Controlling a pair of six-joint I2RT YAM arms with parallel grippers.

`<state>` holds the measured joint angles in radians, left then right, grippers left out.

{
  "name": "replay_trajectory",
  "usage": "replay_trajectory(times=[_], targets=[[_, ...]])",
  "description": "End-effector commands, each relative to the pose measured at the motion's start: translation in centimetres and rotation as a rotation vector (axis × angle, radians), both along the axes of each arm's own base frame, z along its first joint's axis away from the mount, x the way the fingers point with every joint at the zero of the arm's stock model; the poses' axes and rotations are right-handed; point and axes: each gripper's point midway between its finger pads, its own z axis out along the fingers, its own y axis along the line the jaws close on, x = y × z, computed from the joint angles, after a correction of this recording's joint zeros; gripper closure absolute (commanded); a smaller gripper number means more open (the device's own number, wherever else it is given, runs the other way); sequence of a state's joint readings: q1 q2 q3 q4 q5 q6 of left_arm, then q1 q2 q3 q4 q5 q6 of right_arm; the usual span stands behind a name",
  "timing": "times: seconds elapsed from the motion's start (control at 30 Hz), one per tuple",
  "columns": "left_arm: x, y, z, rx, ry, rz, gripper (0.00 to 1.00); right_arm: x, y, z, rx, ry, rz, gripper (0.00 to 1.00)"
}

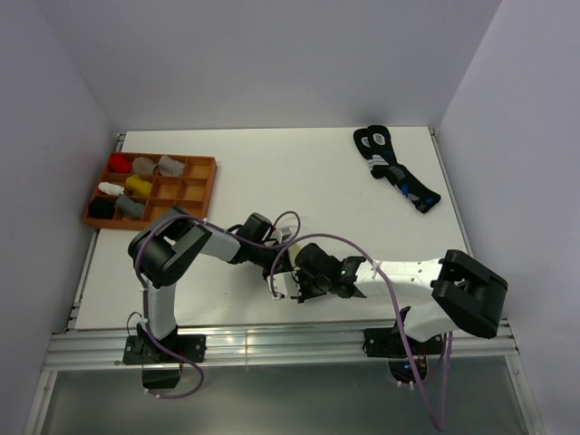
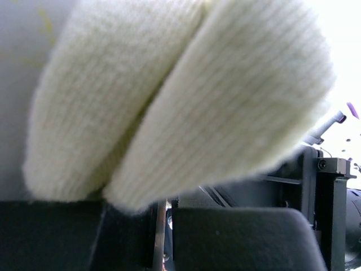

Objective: Roll the socks
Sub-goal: Roll the sock at the center of the board.

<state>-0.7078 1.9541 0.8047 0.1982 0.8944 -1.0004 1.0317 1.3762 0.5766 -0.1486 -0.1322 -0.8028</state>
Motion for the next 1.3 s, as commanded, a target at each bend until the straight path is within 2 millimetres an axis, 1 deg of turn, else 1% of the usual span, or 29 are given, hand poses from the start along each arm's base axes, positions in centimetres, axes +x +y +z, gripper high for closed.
replay_trajectory(times=[0.0, 0.1, 0.17, 0.2, 0.27, 0.3, 0.33, 0.37, 0.4, 0.47, 0.5, 0.53, 0.7, 0.73, 0.77, 0.8, 0.83, 0.87, 0.9, 0.93, 0.97, 1.0, 1.03, 1.07, 1.1, 1.17, 1.2, 1.23, 1.27], targets=[[-0.8, 1.5, -1.8, 0.101, 0.048, 0.038, 1.0, 0.7, 1.5, 1.0, 0.022, -0.018, 0.012, 0.79], [-0.4, 1.2, -1.1, 0.085, 0.032, 0.052, 0.99, 0.0, 1.3, 0.6, -0.005, 0.016, 0.03, 0.86], [0.0, 1.2, -1.0, 0.1, 0.012, 0.072, 0.94, -0.3, 1.0, 0.5, -0.021, 0.039, 0.038, 0.9], [0.4, 1.1, -0.5, 0.096, -0.012, 0.089, 0.89, -0.6, 1.0, 0.5, -0.022, 0.051, 0.046, 0.92], [0.8, 1.1, -0.2, 0.103, -0.02, 0.126, 0.87, -0.9, 0.8, 0.5, -0.033, 0.072, 0.05, 0.93], [1.2, 0.9, 0.6, 0.085, -0.045, 0.142, 0.85, -1.2, 0.8, 0.5, -0.03, 0.088, 0.056, 0.92], [1.5, 0.9, 0.9, 0.078, -0.058, 0.157, 0.81, -1.3, 0.6, 0.5, -0.033, 0.098, 0.056, 0.93], [1.7, 1.0, 0.9, 0.086, -0.061, 0.189, 0.8, -1.4, 0.5, 0.6, -0.042, 0.11, 0.055, 0.93], [2.2, 0.8, 1.8, 0.065, -0.089, 0.205, 0.79, -1.4, 0.4, 0.6, -0.046, 0.121, 0.055, 0.93], [2.8, 1.0, 1.9, 0.077, -0.12, 0.245, 0.74, -1.7, 0.3, 0.7, -0.051, 0.147, 0.059, 0.93], [3.2, 0.9, 2.7, 0.062, -0.149, 0.26, 0.72, -1.6, 0.2, 0.8, -0.05, 0.158, 0.053, 0.93], [3.3, 1.0, 2.9, 0.058, -0.163, 0.269, 0.71, -1.9, 0.3, 0.9, -0.042, 0.18, 0.06, 0.93], [4.2, 1.9, 3.5, 0.087, -0.256, 0.328, 0.7, -2.4, 0.2, 1.5, -0.045, 0.28, 0.07, 0.94], [4.8, 2.2, 3.4, 0.103, -0.283, 0.357, 0.71, -2.1, 0.0, 1.6, -0.039, 0.301, 0.059, 0.93], [4.6, 2.7, 3.0, 0.119, -0.284, 0.376, 0.72, -2.4, 0.2, 2.1, -0.03, 0.339, 0.067, 0.94], [4.8, 2.8, 3.7, 0.104, -0.305, 0.395, 0.72, -2.2, 0.2, 2.3, -0.025, 0.356, 0.066, 0.93], [5.2, 3.2, 3.7, 0.111, -0.315, 0.438, 0.74, -2.0, 0.1, 2.5, -0.021, 0.375, 0.063, 0.93], [4.9, 3.8, 3.3, 0.115, -0.319, 0.461, 0.74, -1.5, -0.1, 2.8, -0.021, 0.411, 0.039, 0.93], [4.9, 4.0, 3.9, 0.107, -0.342, 0.481, 0.75, -1.4, -0.1, 3.0, -0.01, 0.44, 0.045, 0.93], [5.0, 4.7, 3.3, 0.137, -0.353, 0.516, 0.75, -0.8, 0.2, 3.2, -0.009, 0.465, 0.036, 0.93], [5.1, 5.0, 3.3, 0.147, -0.368, 0.535, 0.76, -0.7, -0.6, 3.1, -0.029, 0.506, 0.012, 0.93], [5.0, 5.0, 4.1, 0.132, -0.392, 0.551, 0.76, -0.9, -0.5, 3.3, -0.021, 0.54, 0.021, 0.93], [5.2, 5.5, 4.0, 0.145, -0.418, 0.582, 0.76, -0.9, -0.7, 3.3, -0.038, 0.581, 0.011, 0.93], [5.3, 5.6, 4.8, 0.134, -0.445, 0.6, 0.76, -0.5, -1.0, 3.2, -0.039, 0.603, -0.007, 0.93], [5.0, 5.5, 5.0, 0.135, -0.464, 0.6, 0.76, -0.7, -0.9, 3.3, -0.039, 0.632, -0.001, 0.93], [5.5, 6.2, 5.2, 0.156, -0.53, 0.641, 0.75, -1.1, -1.2, 3.2, -0.073, 0.71, -0.006, 0.93], [5.1, 6.0, 6.0, 0.138, -0.557, 0.645, 0.75, -1.0, -1.3, 3.2, -0.073, 0.738, -0.009, 0.93], [4.6, 6.1, 5.8, 0.133, -0.559, 0.64, 0.75, -0.9, -1.0, 3.2, -0.068, 0.777, -0.005, 0.92], [5.1, 6.4, 6.8, 0.111, -0.604, 0.675, 0.75, -1.3, -1.5, 3.3, -0.089, 0.818, -0.015, 0.92]])
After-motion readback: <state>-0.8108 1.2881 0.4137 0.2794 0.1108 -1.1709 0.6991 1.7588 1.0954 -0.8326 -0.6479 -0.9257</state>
